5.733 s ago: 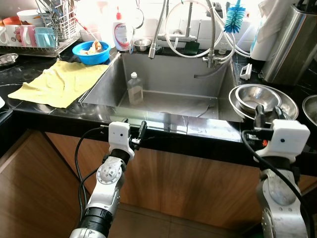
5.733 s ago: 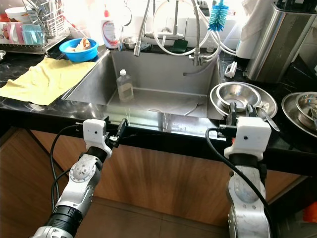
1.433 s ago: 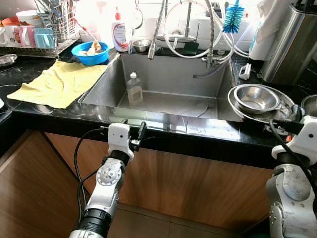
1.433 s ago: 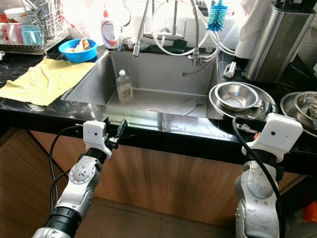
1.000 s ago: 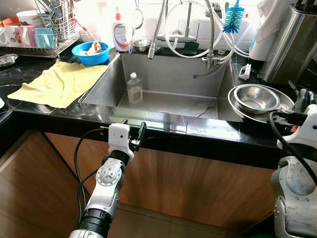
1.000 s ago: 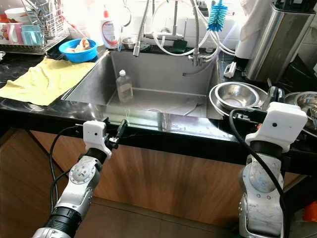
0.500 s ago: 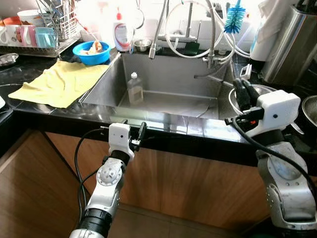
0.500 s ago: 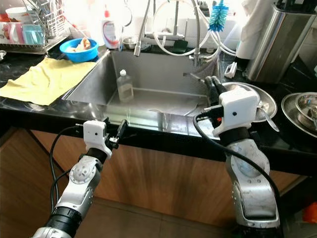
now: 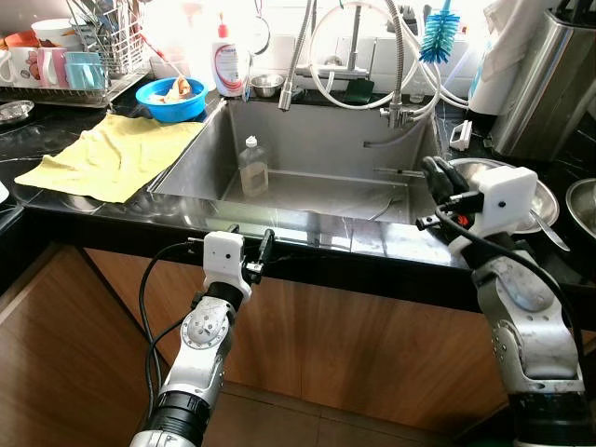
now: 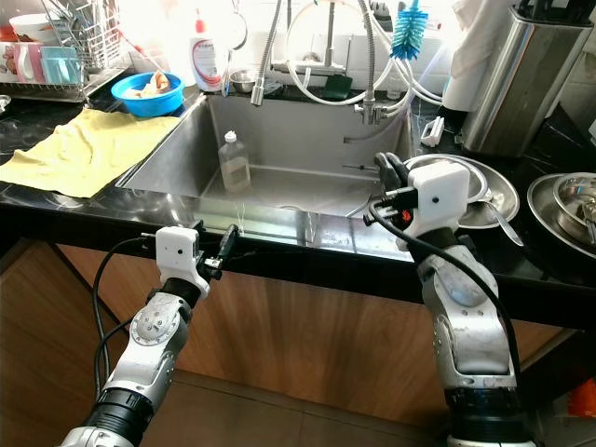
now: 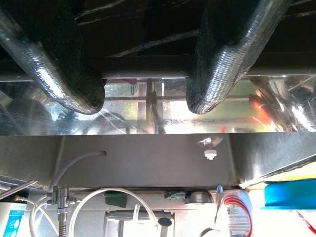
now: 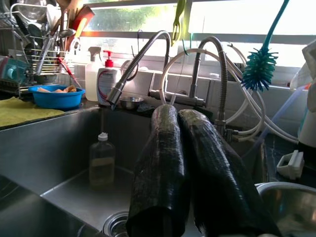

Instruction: Kitchen organization

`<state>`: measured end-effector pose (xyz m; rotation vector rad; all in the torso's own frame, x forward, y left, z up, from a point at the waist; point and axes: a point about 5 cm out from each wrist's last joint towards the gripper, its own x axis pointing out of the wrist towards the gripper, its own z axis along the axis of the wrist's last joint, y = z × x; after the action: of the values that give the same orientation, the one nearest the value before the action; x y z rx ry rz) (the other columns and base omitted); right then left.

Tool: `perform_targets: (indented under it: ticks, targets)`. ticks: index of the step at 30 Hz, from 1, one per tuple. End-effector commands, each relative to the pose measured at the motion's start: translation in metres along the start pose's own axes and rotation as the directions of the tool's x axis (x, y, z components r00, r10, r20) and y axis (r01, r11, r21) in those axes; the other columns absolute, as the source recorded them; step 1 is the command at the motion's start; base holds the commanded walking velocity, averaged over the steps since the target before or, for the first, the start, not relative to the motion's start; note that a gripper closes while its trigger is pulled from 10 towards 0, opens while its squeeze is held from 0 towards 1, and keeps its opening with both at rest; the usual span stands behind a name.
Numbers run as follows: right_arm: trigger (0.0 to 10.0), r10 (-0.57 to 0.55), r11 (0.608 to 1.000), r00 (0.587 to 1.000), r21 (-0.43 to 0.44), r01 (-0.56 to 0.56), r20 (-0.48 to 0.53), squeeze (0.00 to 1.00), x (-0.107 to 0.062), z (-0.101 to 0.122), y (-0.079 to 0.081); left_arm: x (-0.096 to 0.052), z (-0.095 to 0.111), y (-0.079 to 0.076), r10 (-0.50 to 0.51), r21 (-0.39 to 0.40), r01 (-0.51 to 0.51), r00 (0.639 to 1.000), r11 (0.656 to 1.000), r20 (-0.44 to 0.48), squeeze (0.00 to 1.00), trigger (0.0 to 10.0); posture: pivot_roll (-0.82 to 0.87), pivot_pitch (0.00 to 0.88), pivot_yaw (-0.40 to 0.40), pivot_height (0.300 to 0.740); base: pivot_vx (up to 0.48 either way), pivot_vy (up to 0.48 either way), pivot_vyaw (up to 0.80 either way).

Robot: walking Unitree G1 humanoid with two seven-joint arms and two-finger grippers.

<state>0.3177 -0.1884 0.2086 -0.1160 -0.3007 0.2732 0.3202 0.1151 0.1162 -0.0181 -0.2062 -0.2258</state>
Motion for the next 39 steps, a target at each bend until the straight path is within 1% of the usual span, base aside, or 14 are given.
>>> perform_targets:
  ticks: [1, 4, 6, 9, 14, 20, 26, 27, 29, 30, 31, 32, 33, 39]
  targets:
    - [10.0, -0.006, 1.0, 1.0, 0.022, 0.006, 0.009, 0.0, 0.004, -0.001, -0.004, -0.001, -0.005, 0.001, 0.004, 0.008, -0.004, 1.0, 1.0, -0.028, 0.0, 10.0, -0.11, 0.0, 0.011, 0.74, 0.0, 0.0, 0.0]
    - [10.0, 0.014, 1.0, 1.0, 0.028, -0.014, 0.009, 0.0, 0.01, -0.003, -0.001, -0.001, -0.005, 0.001, 0.004, 0.009, -0.003, 1.0, 1.0, -0.03, 0.0, 10.0, -0.11, 0.0, 0.012, 0.74, 0.0, 0.0, 0.0]
    - [10.0, 0.023, 0.997, 1.0, 0.078, -0.023, -0.004, 0.0, 0.015, -0.009, 0.0, -0.001, -0.005, 0.001, 0.003, 0.01, -0.003, 0.999, 1.0, -0.032, 0.0, 10.0, -0.11, 0.0, 0.014, 0.74, 0.0, 0.0, 0.0]
    - [10.0, 0.026, 0.997, 0.999, 0.076, -0.023, -0.035, 0.0, 0.02, -0.02, -0.001, -0.001, -0.005, 0.001, 0.001, 0.009, -0.001, 1.0, 1.0, -0.032, 0.0, 10.0, -0.11, 0.0, 0.014, 0.74, 0.0, 0.0, 0.0]
    - [10.0, 0.01, 0.993, 0.999, 0.119, -0.004, -0.052, 0.0, 0.026, -0.028, -0.002, -0.001, -0.006, 0.001, 0.001, 0.009, -0.001, 0.999, 1.0, -0.033, 0.0, 10.0, -0.11, 0.0, 0.012, 0.74, 0.0, 0.0, 0.0]
    - [10.0, -0.041, 0.988, 0.99, 0.142, 0.061, -0.138, 0.0, 0.028, -0.05, -0.009, -0.003, -0.006, 0.002, 0.001, 0.01, -0.001, 0.999, 1.0, -0.036, 0.0, 10.0, -0.1, 0.0, 0.009, 0.74, 0.0, 0.0, 0.0]
    - [10.0, -0.041, 0.988, 0.99, 0.142, 0.061, -0.136, 0.0, 0.032, -0.052, -0.008, -0.003, -0.007, 0.003, 0.003, 0.011, -0.003, 0.999, 1.0, -0.038, 0.0, 10.0, -0.1, 0.0, 0.01, 0.74, 0.0, 0.0, 0.0]
    - [10.0, -0.041, 0.988, 0.99, 0.145, 0.061, -0.135, 0.04, 0.032, -0.052, -0.008, -0.003, -0.007, 0.002, 0.002, 0.011, -0.002, 0.999, 1.0, -0.038, 0.0, 10.0, -0.1, 0.0, 0.01, 0.74, 0.0, 0.0, 0.0]
    - [10.0, -0.041, 0.988, 0.99, 0.144, 0.061, -0.135, 0.04, 0.032, -0.053, -0.008, -0.003, -0.007, 0.002, 0.002, 0.011, -0.001, 0.999, 1.0, -0.038, 0.0, 10.0, -0.1, 0.0, 0.01, 0.74, 0.0, 0.0, 0.0]
    - [10.0, -0.041, 0.988, 0.99, 0.144, 0.06, -0.133, 0.07, 0.033, -0.054, -0.008, -0.004, -0.007, 0.002, 0.002, 0.01, -0.001, 0.999, 1.0, -0.038, 0.0, 10.0, -0.1, 0.0, 0.008, 0.74, 0.0, 0.0, 0.0]
    - [10.0, -0.039, 0.988, 0.991, 0.144, 0.058, -0.131, 0.58, 0.033, -0.054, -0.007, -0.004, -0.007, 0.002, 0.001, 0.01, -0.001, 0.999, 1.0, -0.038, 0.0, 10.0, -0.1, 0.0, 0.008, 0.74, 0.0, 0.0, 0.0]
    - [10.0, -0.038, 0.988, 0.991, 0.143, 0.057, -0.13, 0.7, 0.033, -0.055, -0.007, -0.004, -0.007, 0.002, 0.001, 0.01, -0.001, 0.999, 1.0, -0.038, 0.0, 10.0, -0.1, 0.0, 0.008, 0.74, 0.0, 0.0, 0.0]
    - [10.0, -0.037, 0.988, 0.991, 0.143, 0.055, -0.127, 0.89, 0.033, -0.054, -0.007, -0.004, -0.007, 0.002, 0.001, 0.01, -0.001, 0.999, 1.0, -0.038, 0.0, 10.0, -0.1, 0.0, 0.009, 0.74, 0.0, 0.0, 0.0]
    - [10.0, -0.036, 0.989, 0.993, 0.141, 0.052, -0.113, 0.9, 0.034, -0.053, -0.006, -0.004, -0.007, 0.001, -0.004, 0.009, 0.004, 0.999, 1.0, -0.04, 0.0, 10.0, -0.1, 0.0, 0.01, 0.74, 0.0, 0.0, 0.0]
